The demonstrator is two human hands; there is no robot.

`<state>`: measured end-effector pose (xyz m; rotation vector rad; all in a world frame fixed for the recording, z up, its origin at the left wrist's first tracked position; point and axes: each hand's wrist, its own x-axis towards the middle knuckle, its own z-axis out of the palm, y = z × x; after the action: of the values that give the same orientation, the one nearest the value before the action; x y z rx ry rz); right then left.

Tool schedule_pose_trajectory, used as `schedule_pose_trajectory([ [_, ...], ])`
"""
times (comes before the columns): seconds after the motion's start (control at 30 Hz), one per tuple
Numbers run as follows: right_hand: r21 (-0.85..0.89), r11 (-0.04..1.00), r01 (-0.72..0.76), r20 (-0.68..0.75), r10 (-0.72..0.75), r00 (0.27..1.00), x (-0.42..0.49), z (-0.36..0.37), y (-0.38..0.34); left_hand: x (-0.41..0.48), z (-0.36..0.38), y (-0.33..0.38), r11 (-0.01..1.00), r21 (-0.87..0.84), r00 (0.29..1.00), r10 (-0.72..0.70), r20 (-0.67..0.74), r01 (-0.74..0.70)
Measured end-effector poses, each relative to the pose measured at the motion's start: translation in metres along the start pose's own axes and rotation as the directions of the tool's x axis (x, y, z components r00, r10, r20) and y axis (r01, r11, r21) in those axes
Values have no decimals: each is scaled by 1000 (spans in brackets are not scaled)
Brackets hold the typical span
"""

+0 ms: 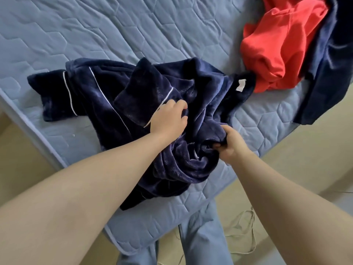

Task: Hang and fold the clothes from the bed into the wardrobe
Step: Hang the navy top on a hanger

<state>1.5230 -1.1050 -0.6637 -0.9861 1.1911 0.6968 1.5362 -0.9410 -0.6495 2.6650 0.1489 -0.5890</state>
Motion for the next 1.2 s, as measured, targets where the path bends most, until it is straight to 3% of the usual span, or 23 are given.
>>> schedule_pose_trajectory([
  [0.1,-7,993,116,6,-116,993,-7,8,-5,6,-8,12,977,-206,997,-39,72,53],
  [0.23,-199,937,288,-10,-296,955,-37,16,-16,2,-29,16,960,-264,987,-50,154,90],
  [0.37,-654,586,479,15,-623,782,-80,28,-33,-13,-64,17,926,-346,986,-113,122,149],
  [0.5,-781,307,544,196,-707,680,-139,58,-40,-39,-109,19,900,-414,990,-118,74,138],
  [0.6,-776,134,616,331,-745,579,-195,91,-33,-64,-163,12,878,-468,993,-116,-7,99],
  [0.73,-750,-73,658,418,-822,386,-268,133,-13,-105,-230,-16,896,-442,994,-78,-73,38],
  [0.9,-666,-252,702,491,-857,158,-368,181,11,-166,-323,-57,888,-457,979,-48,-196,-48],
  [1.2,-359,-543,760,694,-699,-172,-527,272,32,-273,-475,-92,790,-569,892,-66,-448,-227],
])
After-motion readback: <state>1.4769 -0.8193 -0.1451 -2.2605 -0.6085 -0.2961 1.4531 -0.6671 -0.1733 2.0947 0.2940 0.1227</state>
